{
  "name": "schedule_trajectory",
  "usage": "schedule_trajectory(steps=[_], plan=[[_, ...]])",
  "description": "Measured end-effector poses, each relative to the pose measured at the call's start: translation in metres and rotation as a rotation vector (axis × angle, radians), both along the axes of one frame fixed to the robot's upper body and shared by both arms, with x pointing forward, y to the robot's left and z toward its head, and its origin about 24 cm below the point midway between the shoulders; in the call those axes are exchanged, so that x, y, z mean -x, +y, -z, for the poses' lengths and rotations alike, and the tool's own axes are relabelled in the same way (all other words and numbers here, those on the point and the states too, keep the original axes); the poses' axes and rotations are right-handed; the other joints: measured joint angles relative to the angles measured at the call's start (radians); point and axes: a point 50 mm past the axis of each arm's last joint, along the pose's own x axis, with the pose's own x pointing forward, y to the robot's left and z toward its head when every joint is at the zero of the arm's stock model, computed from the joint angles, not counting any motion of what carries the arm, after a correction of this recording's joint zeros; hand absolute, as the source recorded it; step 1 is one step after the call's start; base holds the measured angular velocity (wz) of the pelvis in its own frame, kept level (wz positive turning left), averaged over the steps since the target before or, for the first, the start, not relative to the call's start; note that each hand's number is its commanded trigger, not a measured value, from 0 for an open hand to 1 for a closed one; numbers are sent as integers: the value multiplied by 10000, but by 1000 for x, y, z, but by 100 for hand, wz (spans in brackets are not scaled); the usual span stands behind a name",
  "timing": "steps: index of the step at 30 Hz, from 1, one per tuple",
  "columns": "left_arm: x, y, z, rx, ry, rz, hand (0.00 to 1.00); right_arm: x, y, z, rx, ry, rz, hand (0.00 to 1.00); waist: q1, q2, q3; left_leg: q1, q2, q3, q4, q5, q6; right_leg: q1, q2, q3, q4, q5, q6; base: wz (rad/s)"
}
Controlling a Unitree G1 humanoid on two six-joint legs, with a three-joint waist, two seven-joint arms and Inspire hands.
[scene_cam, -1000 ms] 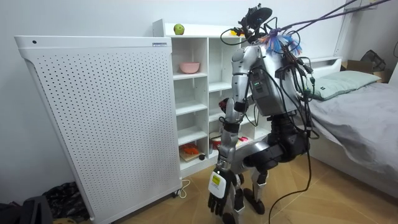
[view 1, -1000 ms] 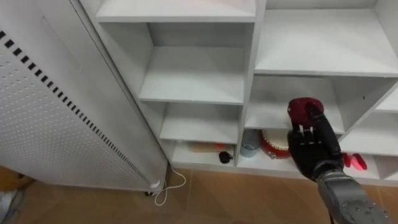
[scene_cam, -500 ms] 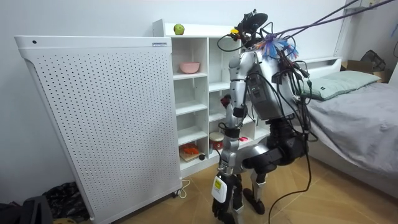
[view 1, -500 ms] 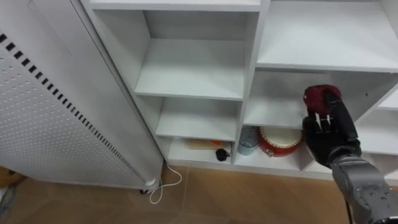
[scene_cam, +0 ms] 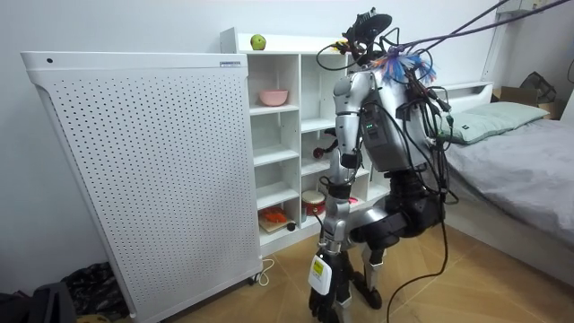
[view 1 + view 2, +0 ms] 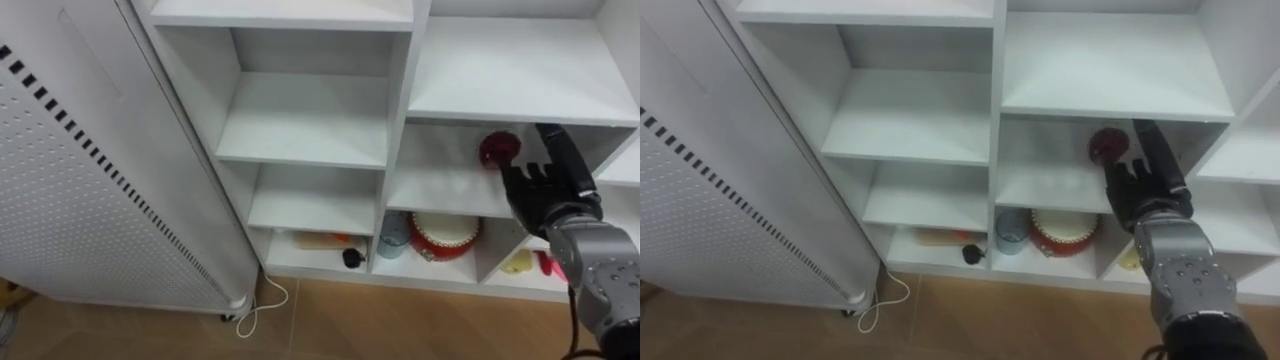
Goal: Arrange fruit in the closet
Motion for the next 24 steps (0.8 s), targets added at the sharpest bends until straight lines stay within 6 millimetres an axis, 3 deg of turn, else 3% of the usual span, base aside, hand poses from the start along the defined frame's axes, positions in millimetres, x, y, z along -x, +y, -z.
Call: schedule_trajectory(steps=[8,14,20,24], plan=[[4,0,1,-177,145,506,0,2,-4,14,-111,673,190,0,120,32,-2,676,5,-11,-736,267,46,694,33,-114,-731,247,5,-1],[6,-2,2,16,266,796,0,4,-6,26,-231,974,258,0,226,210,23,1324,-1,45,-1327,388,106,1299,76,-83,-1289,403,56,-4],[14,-2,5,572,518,662,0,18,-15,58,27,1121,312,0,420,341,59,2397,23,44,-2099,449,102,2321,209,-126,-1961,403,126,-3],[14,0,4,906,449,337,0,38,-23,98,521,1777,110,0,372,372,58,3265,52,-195,-2760,517,31,3280,261,-388,-2602,408,156,6]])
